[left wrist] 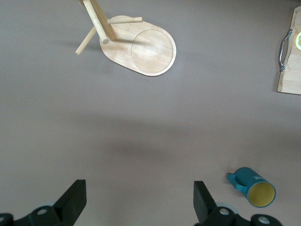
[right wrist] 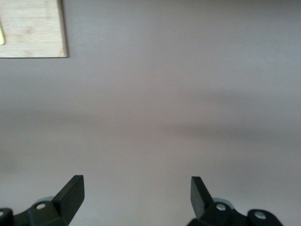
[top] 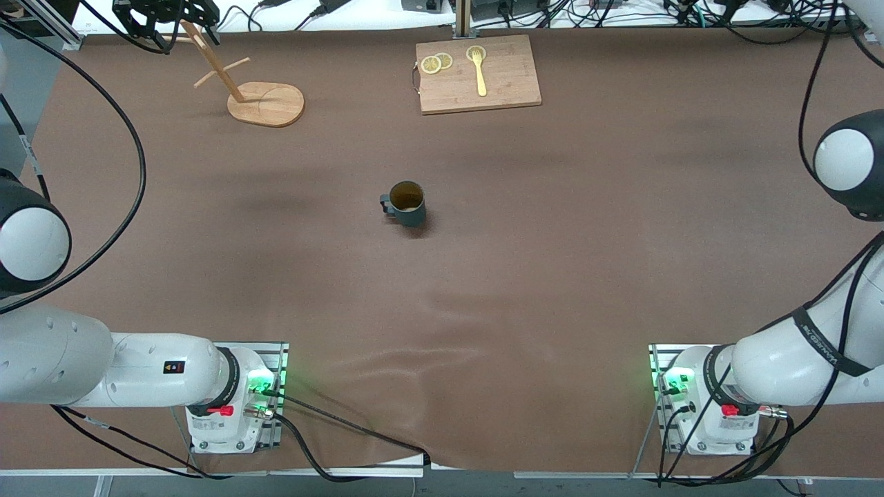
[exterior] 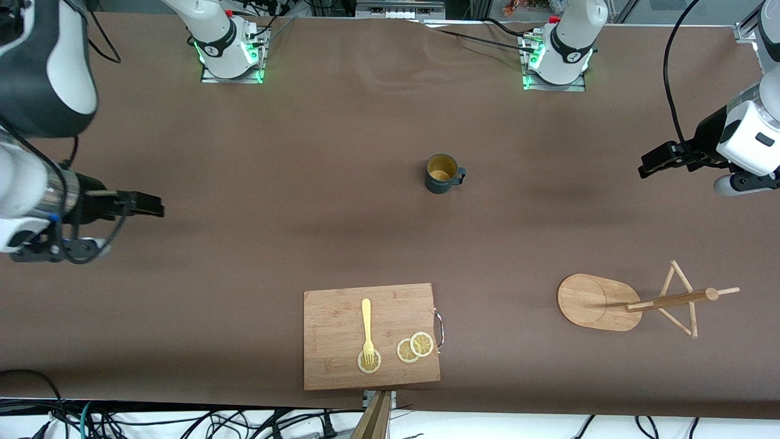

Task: Pass cup and hang on rack
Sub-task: 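Set the mug down, open the right gripper and withdraw it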

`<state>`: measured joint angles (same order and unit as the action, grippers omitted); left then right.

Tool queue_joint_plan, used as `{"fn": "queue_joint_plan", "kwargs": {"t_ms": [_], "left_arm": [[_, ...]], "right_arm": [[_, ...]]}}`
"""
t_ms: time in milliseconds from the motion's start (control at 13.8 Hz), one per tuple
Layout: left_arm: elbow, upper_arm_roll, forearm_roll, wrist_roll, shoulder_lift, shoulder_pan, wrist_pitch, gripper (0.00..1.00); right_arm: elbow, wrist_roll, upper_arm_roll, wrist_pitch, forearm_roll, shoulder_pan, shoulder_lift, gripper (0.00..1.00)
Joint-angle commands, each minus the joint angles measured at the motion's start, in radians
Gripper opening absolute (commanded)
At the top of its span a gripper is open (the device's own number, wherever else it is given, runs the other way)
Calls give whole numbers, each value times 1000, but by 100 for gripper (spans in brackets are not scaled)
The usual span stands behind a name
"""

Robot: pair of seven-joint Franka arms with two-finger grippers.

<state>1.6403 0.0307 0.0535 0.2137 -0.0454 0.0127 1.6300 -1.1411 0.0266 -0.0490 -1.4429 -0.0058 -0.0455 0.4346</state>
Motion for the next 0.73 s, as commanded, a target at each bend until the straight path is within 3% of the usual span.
{"fn": "queue_joint_plan", "kwargs": {"t_ms": [0, 290, 653], "left_arm": [[-8, 2, -21, -5, 1, -3, -1, 100], [-8, 2, -21, -5, -1, -2, 11, 100], [-10, 2, -20, -4, -1, -2, 7, 100]], "right_arm": [[-77, -8, -20, 4, -45, 32, -97, 100], [-114, -7, -20, -10, -37, 111, -212, 100], [-153, -2, -11, 1, -40, 138, -287, 100]]}}
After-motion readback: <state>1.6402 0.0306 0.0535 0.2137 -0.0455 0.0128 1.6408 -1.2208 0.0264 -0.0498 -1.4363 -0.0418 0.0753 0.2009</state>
